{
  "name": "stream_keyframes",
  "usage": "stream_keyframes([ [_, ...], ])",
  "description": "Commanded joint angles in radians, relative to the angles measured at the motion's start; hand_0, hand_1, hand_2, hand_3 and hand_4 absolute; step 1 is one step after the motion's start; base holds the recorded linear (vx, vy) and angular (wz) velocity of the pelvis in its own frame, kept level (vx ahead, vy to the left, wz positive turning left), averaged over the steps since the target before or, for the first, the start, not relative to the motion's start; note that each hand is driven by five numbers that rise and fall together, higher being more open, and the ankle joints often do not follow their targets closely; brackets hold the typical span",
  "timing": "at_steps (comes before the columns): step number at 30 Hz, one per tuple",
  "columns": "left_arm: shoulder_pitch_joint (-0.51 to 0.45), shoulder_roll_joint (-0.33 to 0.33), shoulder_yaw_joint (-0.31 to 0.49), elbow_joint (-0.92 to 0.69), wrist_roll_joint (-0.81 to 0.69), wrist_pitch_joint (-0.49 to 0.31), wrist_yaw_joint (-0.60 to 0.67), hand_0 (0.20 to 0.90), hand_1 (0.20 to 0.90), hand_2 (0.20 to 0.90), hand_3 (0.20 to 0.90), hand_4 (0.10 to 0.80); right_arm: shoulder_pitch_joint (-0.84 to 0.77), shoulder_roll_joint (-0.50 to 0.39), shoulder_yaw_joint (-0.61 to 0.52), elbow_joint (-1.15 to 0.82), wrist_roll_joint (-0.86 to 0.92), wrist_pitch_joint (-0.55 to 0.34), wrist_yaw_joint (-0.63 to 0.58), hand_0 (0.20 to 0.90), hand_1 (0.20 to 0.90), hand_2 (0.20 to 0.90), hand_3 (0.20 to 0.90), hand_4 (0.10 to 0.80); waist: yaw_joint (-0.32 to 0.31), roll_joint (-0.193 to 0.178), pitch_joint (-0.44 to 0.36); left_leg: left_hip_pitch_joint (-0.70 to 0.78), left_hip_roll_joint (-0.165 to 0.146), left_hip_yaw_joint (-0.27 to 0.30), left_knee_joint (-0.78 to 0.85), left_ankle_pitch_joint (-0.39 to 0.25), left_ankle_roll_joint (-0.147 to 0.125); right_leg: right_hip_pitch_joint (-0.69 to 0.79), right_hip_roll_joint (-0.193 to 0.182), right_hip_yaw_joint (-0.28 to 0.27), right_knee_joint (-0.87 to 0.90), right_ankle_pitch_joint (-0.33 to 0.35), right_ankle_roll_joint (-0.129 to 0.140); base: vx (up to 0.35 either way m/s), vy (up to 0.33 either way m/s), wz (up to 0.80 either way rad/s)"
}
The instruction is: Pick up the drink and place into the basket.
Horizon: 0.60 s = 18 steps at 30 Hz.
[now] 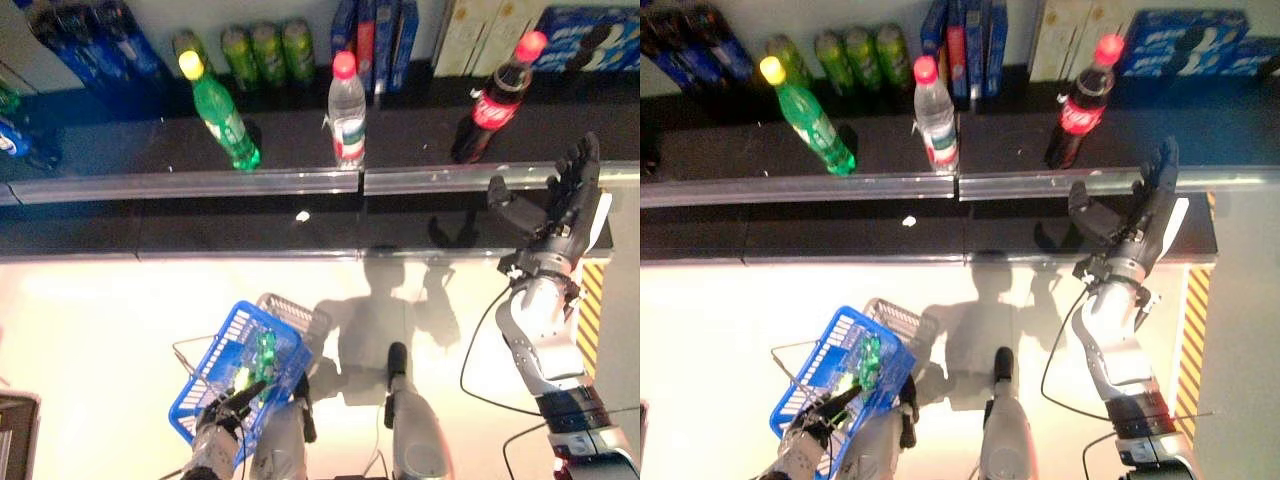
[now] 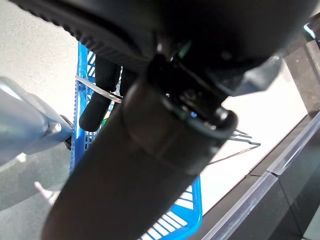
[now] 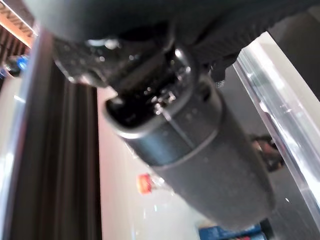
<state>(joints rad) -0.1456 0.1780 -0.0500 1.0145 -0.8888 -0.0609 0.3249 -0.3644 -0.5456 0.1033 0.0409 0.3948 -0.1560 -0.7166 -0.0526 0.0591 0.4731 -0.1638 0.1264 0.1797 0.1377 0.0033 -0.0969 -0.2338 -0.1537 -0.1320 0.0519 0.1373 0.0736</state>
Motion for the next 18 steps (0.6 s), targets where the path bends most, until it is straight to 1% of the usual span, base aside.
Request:
stream_keyframes([
  [1,0.048,0.062,-0.036,-0.045,-0.039,-0.051,0.048,0.300,0.300,0.300,0.200,0.100,-0.146,-0.053,-0.024,-0.077,-0.093,-0.140,-0.050,0.900,0.900,0.900,0.900,0.800,0.018,-0.033,-0.037,-0.077,0.009,-0.097,0.124,-0.031,0.009,-0.018,-0.016,0.015,0.147,-0.137,0.002,-0.031,-0.051,0.01],
  [9,0.031,0.056,-0.049,-0.059,-0.029,-0.058,0.062,0.300,0.300,0.300,0.200,0.100,-0.235,-0.076,-0.001,-0.080,-0.114,-0.114,-0.048,0.900,0.900,0.900,0.900,0.800,0.030,-0.031,-0.012,-0.101,0.006,-0.108,0.137,-0.025,0.004,-0.024,-0.016,0.015,0.145,-0.134,0.001,-0.003,-0.005,0.00],
  [14,0.017,0.054,-0.059,-0.069,-0.020,-0.055,0.079,0.300,0.300,0.300,0.200,0.100,-0.280,-0.078,0.008,-0.064,-0.086,-0.097,-0.066,0.900,0.900,0.900,0.900,0.800,0.039,-0.033,-0.005,-0.111,0.008,-0.111,0.150,-0.025,0.002,-0.025,-0.017,0.012,0.148,-0.136,-0.001,0.000,0.000,0.00],
  [18,0.001,0.052,-0.063,-0.068,-0.014,-0.047,0.099,0.300,0.300,0.300,0.200,0.100,-0.301,-0.058,0.001,-0.036,-0.035,-0.091,-0.082,0.900,0.900,0.900,0.900,0.800,0.041,-0.034,0.005,-0.123,0.010,-0.115,0.161,-0.025,0.001,-0.032,-0.017,0.009,0.158,-0.139,-0.004,0.000,0.000,0.00],
])
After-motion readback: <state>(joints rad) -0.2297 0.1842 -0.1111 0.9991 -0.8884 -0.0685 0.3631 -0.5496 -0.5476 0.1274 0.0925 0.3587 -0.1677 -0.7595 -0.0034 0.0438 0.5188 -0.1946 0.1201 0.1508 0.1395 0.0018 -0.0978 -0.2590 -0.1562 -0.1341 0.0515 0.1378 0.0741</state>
